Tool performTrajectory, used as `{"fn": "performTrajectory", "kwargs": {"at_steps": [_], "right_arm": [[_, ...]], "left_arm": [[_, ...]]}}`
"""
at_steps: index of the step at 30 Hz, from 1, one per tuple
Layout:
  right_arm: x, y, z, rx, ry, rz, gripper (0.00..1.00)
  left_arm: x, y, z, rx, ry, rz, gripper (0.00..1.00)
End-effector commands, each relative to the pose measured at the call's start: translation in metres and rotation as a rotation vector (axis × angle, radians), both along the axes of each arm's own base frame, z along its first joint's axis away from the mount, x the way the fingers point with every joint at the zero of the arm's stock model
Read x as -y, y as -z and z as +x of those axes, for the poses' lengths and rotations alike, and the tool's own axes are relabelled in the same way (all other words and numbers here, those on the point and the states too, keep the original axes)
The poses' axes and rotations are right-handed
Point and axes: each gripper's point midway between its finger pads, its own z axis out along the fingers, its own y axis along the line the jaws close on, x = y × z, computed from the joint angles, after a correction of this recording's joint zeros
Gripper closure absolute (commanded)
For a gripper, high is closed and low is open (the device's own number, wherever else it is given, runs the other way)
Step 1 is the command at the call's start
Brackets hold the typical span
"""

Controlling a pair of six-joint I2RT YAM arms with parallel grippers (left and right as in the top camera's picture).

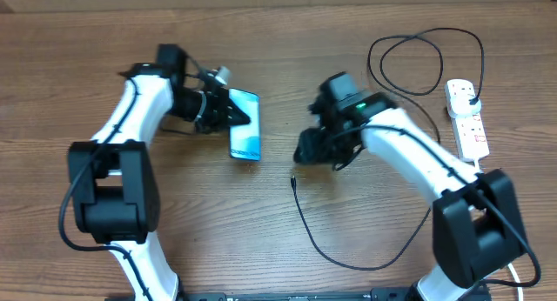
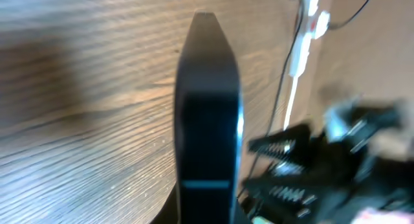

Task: Plug charger to phone and switch on socket
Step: 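Lower the right gripper over the USB-C plug on the table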

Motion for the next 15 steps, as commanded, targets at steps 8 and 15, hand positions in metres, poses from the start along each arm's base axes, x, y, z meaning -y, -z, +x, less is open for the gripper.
{"fn": "performTrajectory", "kwargs": {"at_steps": [8,15], "right_arm": [[-0.001,0.034,-0.032,0.138,-0.064,-0.312,0.4],[-0.007,0.067,-0.042,0.178,-0.049,-0.27,0.48]], "left_arm": [[-0.052,-0.019,0.014,-0.032,-0.17,-0.141,0.96],[-0.044,-0.018,0.013,-0.025,-0.145,-0.13,0.96]]}}
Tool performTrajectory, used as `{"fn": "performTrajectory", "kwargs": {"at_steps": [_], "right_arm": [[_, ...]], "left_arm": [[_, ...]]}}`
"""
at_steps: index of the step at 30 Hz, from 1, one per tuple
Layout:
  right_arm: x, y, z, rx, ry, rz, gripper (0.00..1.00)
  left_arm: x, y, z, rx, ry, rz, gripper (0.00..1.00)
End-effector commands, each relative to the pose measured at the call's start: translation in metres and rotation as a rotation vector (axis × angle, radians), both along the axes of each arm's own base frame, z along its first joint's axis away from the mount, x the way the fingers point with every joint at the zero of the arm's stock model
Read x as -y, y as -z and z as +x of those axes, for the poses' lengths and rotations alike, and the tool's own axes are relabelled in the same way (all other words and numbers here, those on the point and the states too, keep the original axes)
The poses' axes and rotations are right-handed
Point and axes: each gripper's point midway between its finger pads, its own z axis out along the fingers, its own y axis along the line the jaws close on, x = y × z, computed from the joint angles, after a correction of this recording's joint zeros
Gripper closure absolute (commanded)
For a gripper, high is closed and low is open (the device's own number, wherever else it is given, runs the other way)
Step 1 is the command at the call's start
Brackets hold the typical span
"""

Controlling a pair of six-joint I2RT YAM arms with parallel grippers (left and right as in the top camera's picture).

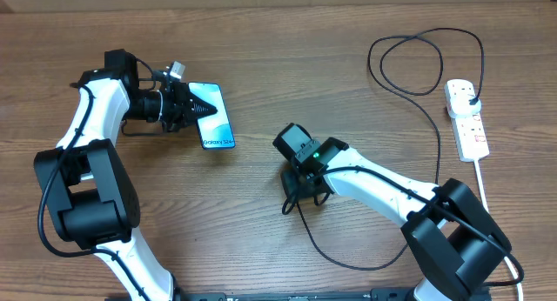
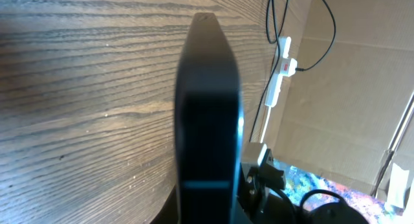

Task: Plug charger to phone and switch on socket
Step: 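Lower the right gripper over the USB-C plug on the table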

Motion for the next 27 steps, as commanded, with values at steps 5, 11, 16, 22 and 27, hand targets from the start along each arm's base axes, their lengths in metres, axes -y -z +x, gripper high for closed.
{"fn": "performTrajectory", "kwargs": {"at_steps": [5,11,16,22,27], "right_arm": [[0.009,0.028,-0.007,0.046,0.022,0.0,0.58],[0.051,0.032,-0.005,0.095,0.052,-0.198,0.67],[0.056,0.033,-0.004,0.065,0.125,-0.178,0.67],[0.016,0.031,-0.002,0.029,0.104,0.027,0.67],[0.015,0.031,-0.002,0.028,0.103,0.033,0.82]], "left_arm": [[0.014,-0.001,-0.002,-0.002,0.029,-0.013,0.96],[0.012,0.001,-0.002,-0.006,0.027,0.003,0.96],[0.012,0.001,-0.002,-0.005,0.028,0.001,0.96],[0.012,0.001,-0.001,-0.002,0.028,0.002,0.96],[0.012,0.001,-0.001,-0.002,0.028,0.002,0.96]]}}
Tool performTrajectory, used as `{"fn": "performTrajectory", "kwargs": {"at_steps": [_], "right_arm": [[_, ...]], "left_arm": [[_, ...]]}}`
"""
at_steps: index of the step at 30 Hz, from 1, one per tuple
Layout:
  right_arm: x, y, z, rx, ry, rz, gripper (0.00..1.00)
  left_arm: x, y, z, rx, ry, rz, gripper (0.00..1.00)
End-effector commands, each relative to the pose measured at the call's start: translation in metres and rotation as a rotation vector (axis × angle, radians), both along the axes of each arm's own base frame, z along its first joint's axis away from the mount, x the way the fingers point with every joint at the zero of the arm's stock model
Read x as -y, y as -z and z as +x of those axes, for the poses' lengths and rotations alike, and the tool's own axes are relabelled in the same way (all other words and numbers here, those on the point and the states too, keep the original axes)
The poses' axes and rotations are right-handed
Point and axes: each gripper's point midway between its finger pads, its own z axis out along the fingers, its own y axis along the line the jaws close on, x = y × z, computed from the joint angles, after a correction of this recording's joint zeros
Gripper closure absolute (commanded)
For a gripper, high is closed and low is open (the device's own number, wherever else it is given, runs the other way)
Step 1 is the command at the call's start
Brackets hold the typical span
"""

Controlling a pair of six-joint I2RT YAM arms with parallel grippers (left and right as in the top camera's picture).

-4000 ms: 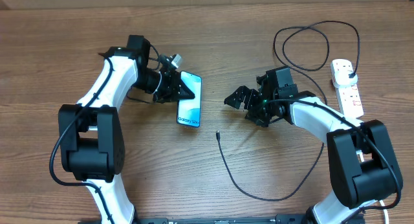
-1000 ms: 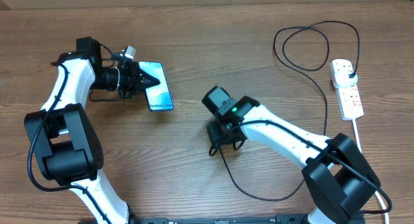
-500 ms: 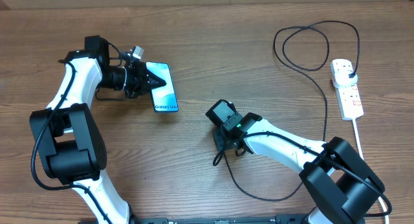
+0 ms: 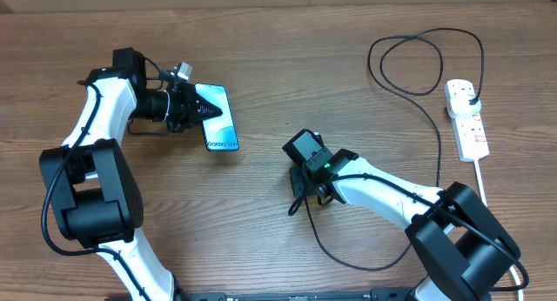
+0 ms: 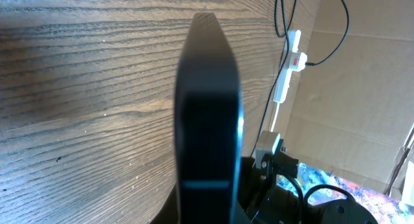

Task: Plug charger to phone and switch on socket
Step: 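Lower the right gripper over the USB-C plug on the table, then close the right gripper on the USB-C plug and lift it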

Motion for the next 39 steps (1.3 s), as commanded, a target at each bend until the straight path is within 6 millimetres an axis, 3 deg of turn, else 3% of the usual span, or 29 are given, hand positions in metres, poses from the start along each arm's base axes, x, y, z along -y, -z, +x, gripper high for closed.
{"fn": "performTrajectory", "kwargs": {"at_steps": [1,3,9,12,14,18,20,24,29,33,35,39], "right_arm": [[0.004,0.019,-0.018,-0.083,-0.003,-0.004,0.86],[0.005,0.019,-0.018,-0.084,-0.003,-0.005,0.92],[0.011,0.023,-0.026,-0.113,0.006,-0.026,0.96],[0.013,0.023,-0.028,-0.124,0.006,-0.036,0.86],[0.013,0.023,-0.028,-0.12,0.006,-0.033,0.86],[0.011,0.022,-0.026,-0.113,0.005,-0.027,0.96],[0.012,0.019,-0.028,-0.124,0.006,-0.031,0.96],[0.001,-0.02,-0.019,-0.108,-0.006,0.061,0.96],[-0.034,-0.103,-0.018,0.026,-0.173,0.313,0.96],[-0.06,-0.153,-0.035,0.043,-0.268,0.535,0.96],[-0.093,-0.189,-0.059,-0.019,-0.437,0.784,0.96],[-0.112,-0.219,-0.063,0.028,-0.575,0.94,0.96]], "left_arm": [[0.004,-0.004,0.001,-0.001,0.0,-0.031,0.96],[0.004,-0.004,0.001,-0.002,-0.001,-0.032,0.96],[0.008,-0.011,0.001,0.006,0.002,-0.078,0.96],[0.008,-0.013,0.005,0.034,0.005,-0.09,0.96],[0.008,-0.013,0.005,0.035,0.005,-0.09,0.96],[0.009,-0.014,0.005,0.037,0.007,-0.091,0.96],[0.012,-0.021,0.005,0.052,0.015,-0.135,0.96],[0.02,-0.063,0.007,0.216,0.061,-0.368,0.96],[0.018,-0.087,0.006,0.251,0.049,-0.507,0.96],[0.021,-0.098,-0.004,0.278,0.053,-0.559,0.96],[0.023,-0.107,-0.019,0.284,0.054,-0.558,0.95],[0.025,-0.126,-0.029,0.285,0.054,-0.558,0.96]]}}
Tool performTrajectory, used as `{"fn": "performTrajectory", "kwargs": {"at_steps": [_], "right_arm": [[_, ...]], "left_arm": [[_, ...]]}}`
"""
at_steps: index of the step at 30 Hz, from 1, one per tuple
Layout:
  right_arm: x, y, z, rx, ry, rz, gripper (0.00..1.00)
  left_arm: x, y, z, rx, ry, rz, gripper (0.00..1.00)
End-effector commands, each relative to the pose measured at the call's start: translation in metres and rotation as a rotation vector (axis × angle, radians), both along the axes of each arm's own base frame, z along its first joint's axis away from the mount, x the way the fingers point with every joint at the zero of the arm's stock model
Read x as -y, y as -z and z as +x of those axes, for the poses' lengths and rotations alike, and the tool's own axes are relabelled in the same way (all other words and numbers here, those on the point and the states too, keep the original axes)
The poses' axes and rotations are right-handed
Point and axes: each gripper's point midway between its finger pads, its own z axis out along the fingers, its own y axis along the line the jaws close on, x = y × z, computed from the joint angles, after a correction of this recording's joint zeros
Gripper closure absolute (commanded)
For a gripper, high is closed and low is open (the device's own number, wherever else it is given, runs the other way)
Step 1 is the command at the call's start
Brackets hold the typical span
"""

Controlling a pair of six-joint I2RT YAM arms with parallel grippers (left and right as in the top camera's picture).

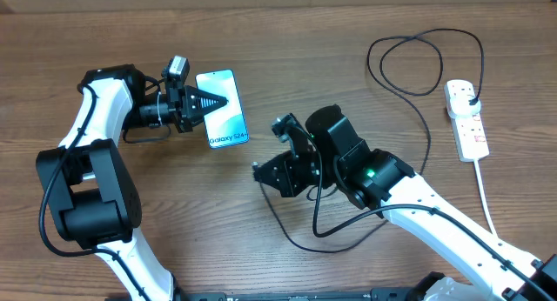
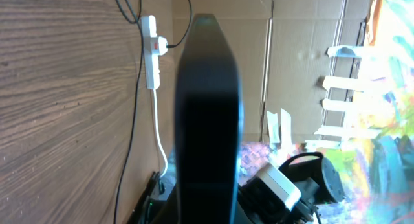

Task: Plug charger to phone and switch on socket

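In the overhead view my left gripper (image 1: 209, 103) is shut on one long side of the phone (image 1: 224, 118), whose lit screen faces up and reads Galaxy S24. In the left wrist view the phone (image 2: 208, 107) shows edge-on as a dark bar. My right gripper (image 1: 259, 171) hangs a little right of and below the phone, shut on the free end of the black charger cable (image 1: 291, 238). The cable loops down under the right arm, then runs to the white power strip (image 1: 466, 118) at the far right. Its plug sits in the strip's top socket.
The cable makes a large loop (image 1: 409, 66) at the back right of the wooden table (image 1: 104, 249). Cardboard walls close off the far side. The power strip (image 2: 150, 49) and the right arm's wrist (image 2: 284, 185) also show in the left wrist view.
My right gripper was low on the table at the cable's end; now it is higher and further left with that end in it. The left gripper has tilted the phone and shifted it slightly right.
My left gripper held the phone near the table's middle while the right hovered by the loose cable end. Then the phone was further left and the right gripper was down at the cable end. It stayed there, and now holds that end up beside the phone.
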Motion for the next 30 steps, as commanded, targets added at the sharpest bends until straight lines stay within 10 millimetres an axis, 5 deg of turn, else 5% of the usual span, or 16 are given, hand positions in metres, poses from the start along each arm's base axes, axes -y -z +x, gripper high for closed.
{"fn": "performTrajectory", "kwargs": {"at_steps": [1,7,16,24,30], "right_arm": [[-0.018,-0.03,-0.021,-0.015,-0.167,0.167,0.96],[-0.031,-0.058,-0.033,-0.022,-0.304,0.327,0.96],[-0.034,-0.061,-0.033,-0.031,-0.373,0.388,0.96],[-0.009,-0.074,0.012,-0.033,-0.242,0.427,0.96],[-0.006,-0.069,0.014,-0.062,-0.227,0.413,0.96]], "left_arm": [[0.001,-0.041,-0.006,0.163,-0.019,-0.044,0.96],[0.002,-0.067,-0.015,0.25,-0.015,-0.031,0.96],[0.004,-0.09,-0.022,0.185,-0.017,-0.043,0.96],[0.01,-0.099,-0.029,0.191,-0.002,-0.043,0.96],[0.026,-0.099,-0.034,0.223,0.049,-0.043,0.96]]}}
